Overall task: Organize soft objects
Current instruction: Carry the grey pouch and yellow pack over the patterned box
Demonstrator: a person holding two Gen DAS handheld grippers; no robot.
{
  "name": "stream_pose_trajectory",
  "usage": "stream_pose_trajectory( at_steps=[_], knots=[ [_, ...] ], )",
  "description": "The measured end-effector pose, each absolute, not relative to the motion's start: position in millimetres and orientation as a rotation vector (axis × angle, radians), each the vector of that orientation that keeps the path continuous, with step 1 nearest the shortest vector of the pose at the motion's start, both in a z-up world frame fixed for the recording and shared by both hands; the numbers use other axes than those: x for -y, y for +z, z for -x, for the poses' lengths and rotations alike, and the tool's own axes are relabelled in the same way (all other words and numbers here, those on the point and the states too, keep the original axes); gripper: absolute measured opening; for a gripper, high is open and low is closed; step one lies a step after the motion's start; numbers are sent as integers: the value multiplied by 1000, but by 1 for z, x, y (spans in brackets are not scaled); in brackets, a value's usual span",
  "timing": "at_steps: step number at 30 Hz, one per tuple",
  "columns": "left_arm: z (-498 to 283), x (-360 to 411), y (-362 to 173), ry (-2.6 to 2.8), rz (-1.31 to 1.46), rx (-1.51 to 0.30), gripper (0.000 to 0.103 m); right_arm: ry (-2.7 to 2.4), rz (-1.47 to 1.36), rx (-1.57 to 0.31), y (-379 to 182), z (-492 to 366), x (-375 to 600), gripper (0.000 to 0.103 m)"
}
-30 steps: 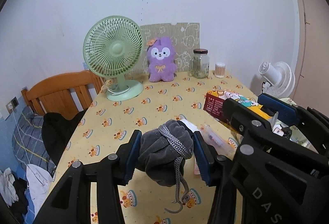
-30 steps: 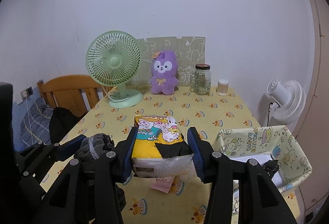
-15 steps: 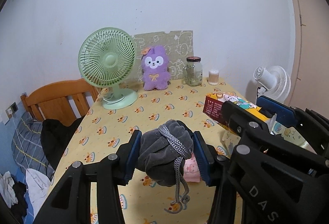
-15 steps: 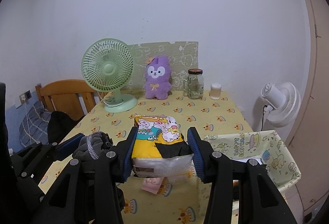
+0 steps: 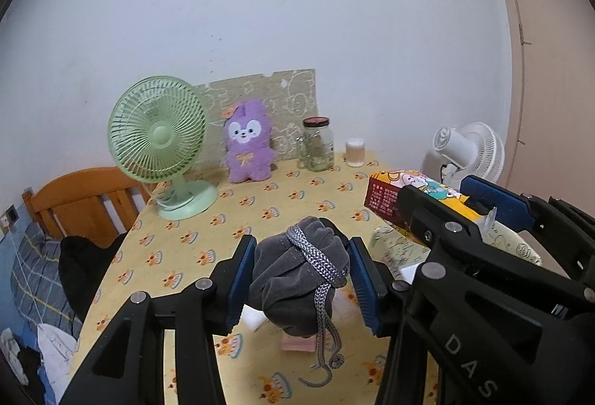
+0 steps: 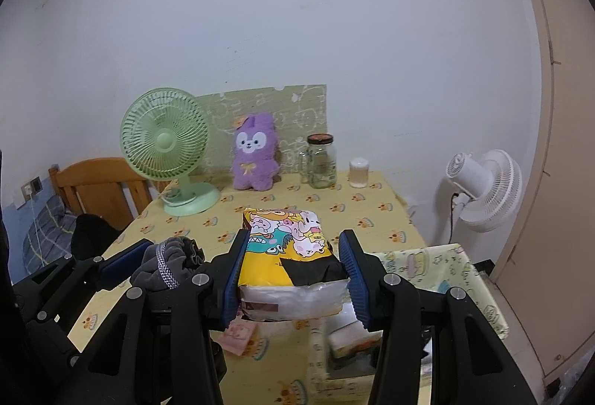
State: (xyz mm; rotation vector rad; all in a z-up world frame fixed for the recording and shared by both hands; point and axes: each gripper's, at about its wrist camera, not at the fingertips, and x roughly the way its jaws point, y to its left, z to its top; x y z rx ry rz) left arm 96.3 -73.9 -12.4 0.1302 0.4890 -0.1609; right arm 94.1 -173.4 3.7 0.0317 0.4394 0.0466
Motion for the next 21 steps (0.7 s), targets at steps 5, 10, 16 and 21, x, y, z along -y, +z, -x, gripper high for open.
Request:
stream_pose_trajectory(
  at_steps=[5,10,16,21],
  knots=[
    [-98,89,-11,-185,-131,-485,52,25,-27,-435,6,-95,187,51],
    [-101,104,-11,-206,-138,-478,52,5,-29,-434,7,-95,202,51],
    [-102,125,-11,-238,-141,-471,51,-30,-28,-427,7,-93,222,51],
    [-103,141,-10,-263,-148,-467,51,-60,-30,-422,7,-92,239,51]
  ],
)
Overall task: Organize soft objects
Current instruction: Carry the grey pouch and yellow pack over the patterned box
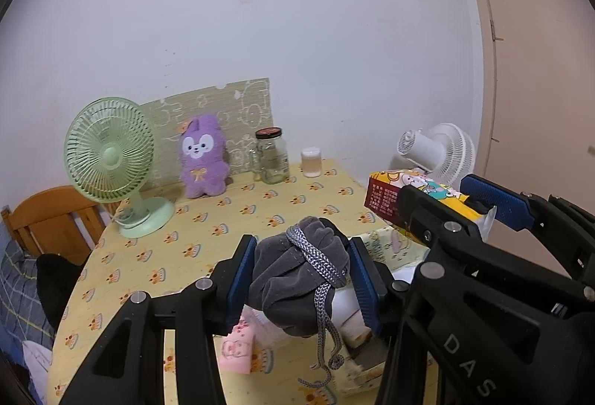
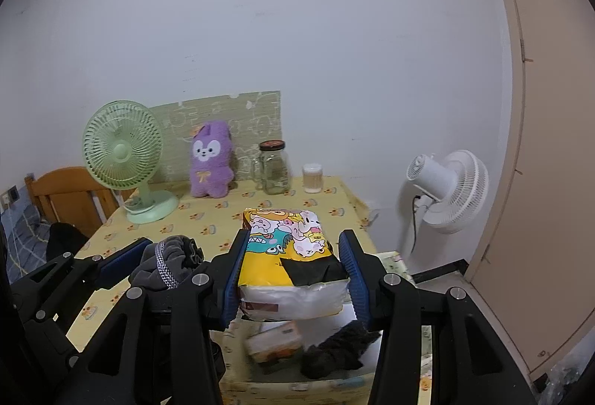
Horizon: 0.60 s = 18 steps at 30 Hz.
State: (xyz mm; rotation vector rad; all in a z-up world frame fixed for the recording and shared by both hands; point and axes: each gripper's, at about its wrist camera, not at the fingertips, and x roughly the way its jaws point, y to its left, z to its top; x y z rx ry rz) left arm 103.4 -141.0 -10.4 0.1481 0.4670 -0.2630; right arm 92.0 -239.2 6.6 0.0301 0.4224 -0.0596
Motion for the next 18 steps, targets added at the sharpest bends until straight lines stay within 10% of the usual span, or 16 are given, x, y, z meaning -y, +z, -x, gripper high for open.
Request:
stream_pose_trajectory(
  at_steps=[18],
  knots=[
    [-112,193,-17,-360,-178,-471,51,-145,-51,-426,-1,-94,288,51]
  ],
)
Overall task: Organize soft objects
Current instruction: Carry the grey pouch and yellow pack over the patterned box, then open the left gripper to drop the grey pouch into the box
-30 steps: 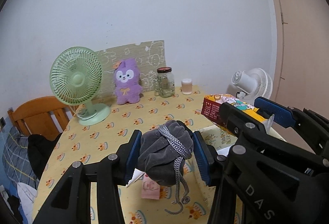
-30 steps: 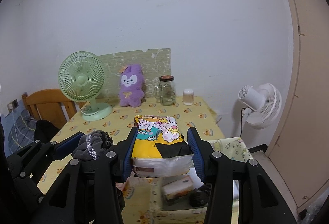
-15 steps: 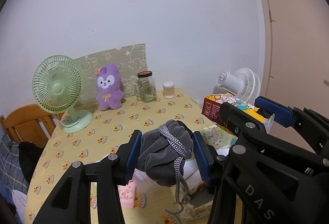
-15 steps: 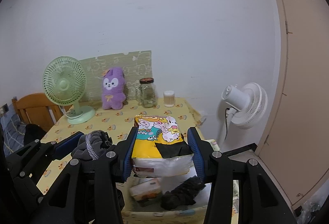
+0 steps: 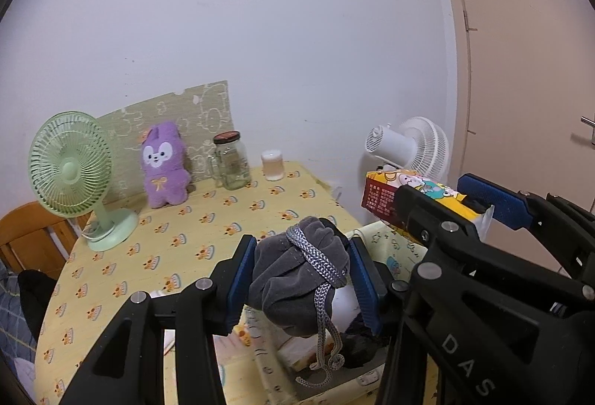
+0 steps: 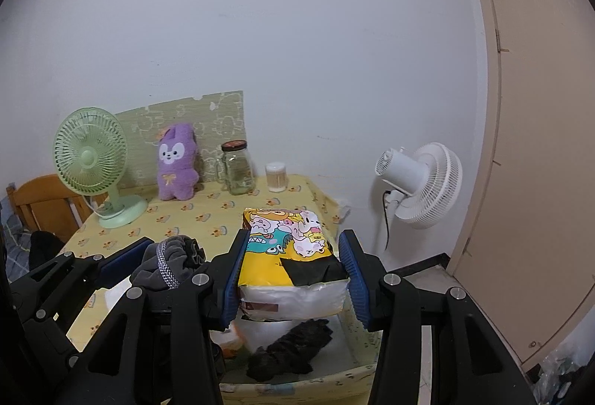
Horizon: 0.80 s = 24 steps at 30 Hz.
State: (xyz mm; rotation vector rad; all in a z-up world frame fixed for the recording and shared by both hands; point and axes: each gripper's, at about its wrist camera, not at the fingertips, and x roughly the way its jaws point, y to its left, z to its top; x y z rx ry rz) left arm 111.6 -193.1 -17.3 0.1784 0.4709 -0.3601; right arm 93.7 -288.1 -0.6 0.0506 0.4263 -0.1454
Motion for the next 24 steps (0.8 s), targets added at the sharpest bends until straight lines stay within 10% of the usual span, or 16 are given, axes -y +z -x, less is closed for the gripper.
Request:
stream_pose_trajectory(
  at_steps=[15,24],
  knots=[
    [-137,219,-54,-431,-183,-579,56,-196,-77,-506,-35,-115,315,51],
    [-151,212,-74,-425,-180,-670,85,-154,-104,-561,-57,-131,311,51]
  ],
)
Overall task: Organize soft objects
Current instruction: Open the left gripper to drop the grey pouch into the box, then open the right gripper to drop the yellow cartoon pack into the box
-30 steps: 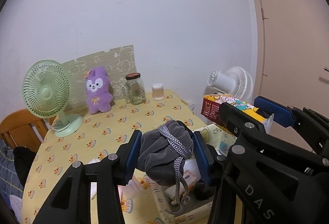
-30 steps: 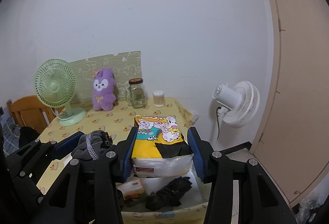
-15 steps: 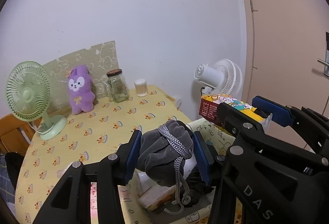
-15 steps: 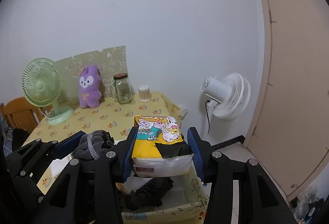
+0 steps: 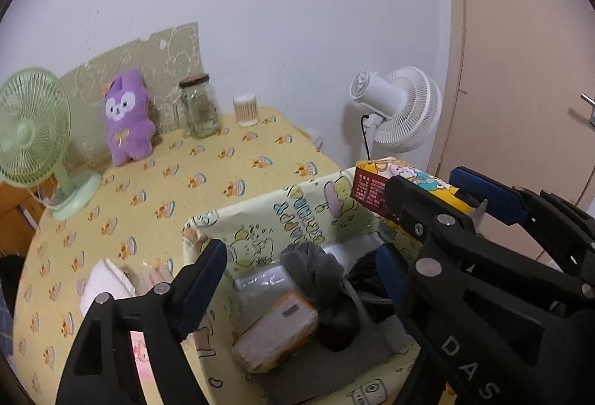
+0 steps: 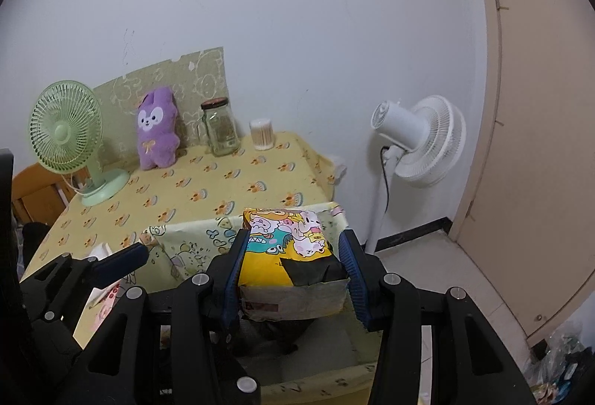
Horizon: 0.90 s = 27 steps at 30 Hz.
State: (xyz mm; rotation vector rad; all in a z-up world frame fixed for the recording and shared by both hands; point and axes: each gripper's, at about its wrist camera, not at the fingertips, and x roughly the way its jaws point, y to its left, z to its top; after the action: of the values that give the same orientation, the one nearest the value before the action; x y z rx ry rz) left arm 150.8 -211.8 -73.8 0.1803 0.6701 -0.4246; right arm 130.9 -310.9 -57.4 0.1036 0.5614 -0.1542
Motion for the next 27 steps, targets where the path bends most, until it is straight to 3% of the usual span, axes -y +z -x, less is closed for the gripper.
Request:
stream_pose_trajectory(
  at_steps=[9,12,16,27],
  knots=[
    [-157,200,-77,-408,-160,-719,87,-102,-115,-592,-66,-151,299,54],
    [-159,200,-79,-403,-158,-730,87,-114,-99,-599,-67,-154,297,62],
    [-159,200,-78,-411,-149,-723,87,-133,-101,-603,-66,-153,298,84],
    [-143,194,-64,-419,-147,-682,91,-171,-112,-611,-54,-135,295,93]
  ],
)
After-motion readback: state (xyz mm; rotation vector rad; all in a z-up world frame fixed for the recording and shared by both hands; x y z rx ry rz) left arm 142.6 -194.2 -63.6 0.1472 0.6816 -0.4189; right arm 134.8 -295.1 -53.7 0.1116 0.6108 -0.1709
